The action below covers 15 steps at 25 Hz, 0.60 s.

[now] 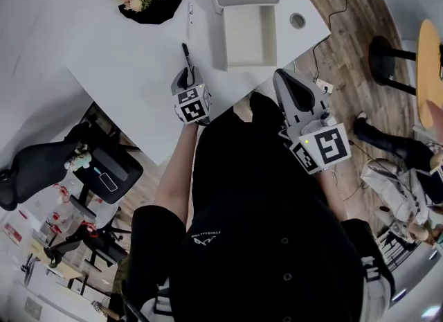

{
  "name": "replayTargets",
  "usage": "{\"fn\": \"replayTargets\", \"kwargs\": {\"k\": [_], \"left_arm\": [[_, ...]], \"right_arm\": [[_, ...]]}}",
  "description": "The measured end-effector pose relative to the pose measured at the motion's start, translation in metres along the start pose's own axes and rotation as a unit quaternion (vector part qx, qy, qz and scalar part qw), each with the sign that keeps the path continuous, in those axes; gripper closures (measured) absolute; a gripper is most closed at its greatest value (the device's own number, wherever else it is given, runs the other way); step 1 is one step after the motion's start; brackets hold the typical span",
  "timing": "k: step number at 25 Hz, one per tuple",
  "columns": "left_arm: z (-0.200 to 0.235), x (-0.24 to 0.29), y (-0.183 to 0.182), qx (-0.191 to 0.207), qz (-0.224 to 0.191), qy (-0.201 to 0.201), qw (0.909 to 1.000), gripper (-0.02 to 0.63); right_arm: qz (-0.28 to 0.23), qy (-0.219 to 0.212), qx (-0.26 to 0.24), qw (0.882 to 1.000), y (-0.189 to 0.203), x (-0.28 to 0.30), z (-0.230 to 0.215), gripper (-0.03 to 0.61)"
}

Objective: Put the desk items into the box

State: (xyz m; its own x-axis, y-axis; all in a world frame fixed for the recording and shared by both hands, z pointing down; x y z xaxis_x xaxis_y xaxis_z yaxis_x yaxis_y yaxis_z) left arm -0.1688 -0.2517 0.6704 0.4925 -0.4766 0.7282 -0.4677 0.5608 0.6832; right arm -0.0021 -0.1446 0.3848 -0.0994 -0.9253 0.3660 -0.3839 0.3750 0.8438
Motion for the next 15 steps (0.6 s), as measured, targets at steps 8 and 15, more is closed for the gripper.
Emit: {"fn": "replayTargets", "kwargs": {"k": [8, 15], "left_arm": [[0.004, 0.018, 0.017, -0.009, 0.05, 0.005, 0.9987, 0.537], [0.009, 0.019, 0.02, -0.002, 0.066, -0.018, 0.9976, 0.565]], "right_arm": [[0.001, 0.011, 0.0, 1.0, 0.002, 0.0, -0.001, 0.58], [0.002, 0.01, 0.0, 1.0, 0.001, 0.0, -0.002, 0.58]]}}
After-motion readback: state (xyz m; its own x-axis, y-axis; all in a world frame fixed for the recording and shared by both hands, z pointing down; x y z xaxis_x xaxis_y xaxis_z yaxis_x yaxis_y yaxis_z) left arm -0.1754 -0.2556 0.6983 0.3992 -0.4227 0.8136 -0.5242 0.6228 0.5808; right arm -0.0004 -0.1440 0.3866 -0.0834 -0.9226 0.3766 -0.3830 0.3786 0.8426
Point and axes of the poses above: the fingertips, and each gripper's own axes: x forward along the fingers, z to its left, y out of its underside, the point moved 3 cm from there along -x, backward along the fingers, and after that the axes turned 14 degrees about x, right-handed, at the moved point
